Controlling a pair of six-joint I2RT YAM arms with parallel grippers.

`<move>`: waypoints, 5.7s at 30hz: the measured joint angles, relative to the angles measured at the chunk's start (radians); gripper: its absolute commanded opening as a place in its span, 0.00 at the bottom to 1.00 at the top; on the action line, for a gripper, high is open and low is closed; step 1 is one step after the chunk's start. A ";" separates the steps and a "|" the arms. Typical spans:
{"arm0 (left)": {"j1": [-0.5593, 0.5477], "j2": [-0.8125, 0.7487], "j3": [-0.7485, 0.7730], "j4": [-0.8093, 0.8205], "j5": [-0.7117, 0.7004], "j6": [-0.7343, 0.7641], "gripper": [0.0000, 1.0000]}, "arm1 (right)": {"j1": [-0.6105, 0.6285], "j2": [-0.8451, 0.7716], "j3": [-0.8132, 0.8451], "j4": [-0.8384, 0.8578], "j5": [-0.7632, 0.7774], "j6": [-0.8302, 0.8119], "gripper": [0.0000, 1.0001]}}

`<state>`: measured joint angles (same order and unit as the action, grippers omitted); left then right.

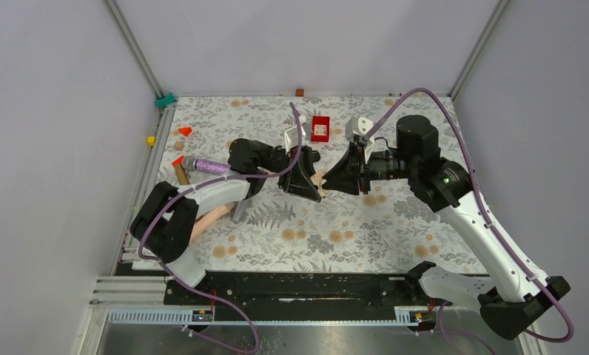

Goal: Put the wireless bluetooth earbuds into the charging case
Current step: Place the earbud in the charging case.

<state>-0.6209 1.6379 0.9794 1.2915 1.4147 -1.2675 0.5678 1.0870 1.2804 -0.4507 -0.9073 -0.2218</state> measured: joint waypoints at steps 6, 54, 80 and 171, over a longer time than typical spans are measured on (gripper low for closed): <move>-0.011 -0.023 -0.061 0.051 0.009 0.033 0.00 | 0.000 -0.026 0.010 0.000 -0.040 -0.001 0.27; -0.064 -0.051 -0.170 0.094 0.007 0.193 0.00 | 0.034 -0.048 -0.116 0.060 -0.053 -0.190 0.28; -0.064 -0.045 -0.169 0.094 0.004 0.186 0.00 | 0.051 -0.043 -0.133 0.073 -0.040 -0.188 0.28; -0.085 -0.060 -0.169 0.097 0.027 0.168 0.00 | 0.073 -0.023 -0.107 -0.013 0.016 -0.331 0.44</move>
<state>-0.7055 1.5780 0.8101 1.3884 1.4418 -1.0996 0.6411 1.0637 1.1736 -0.4633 -0.8909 -0.5529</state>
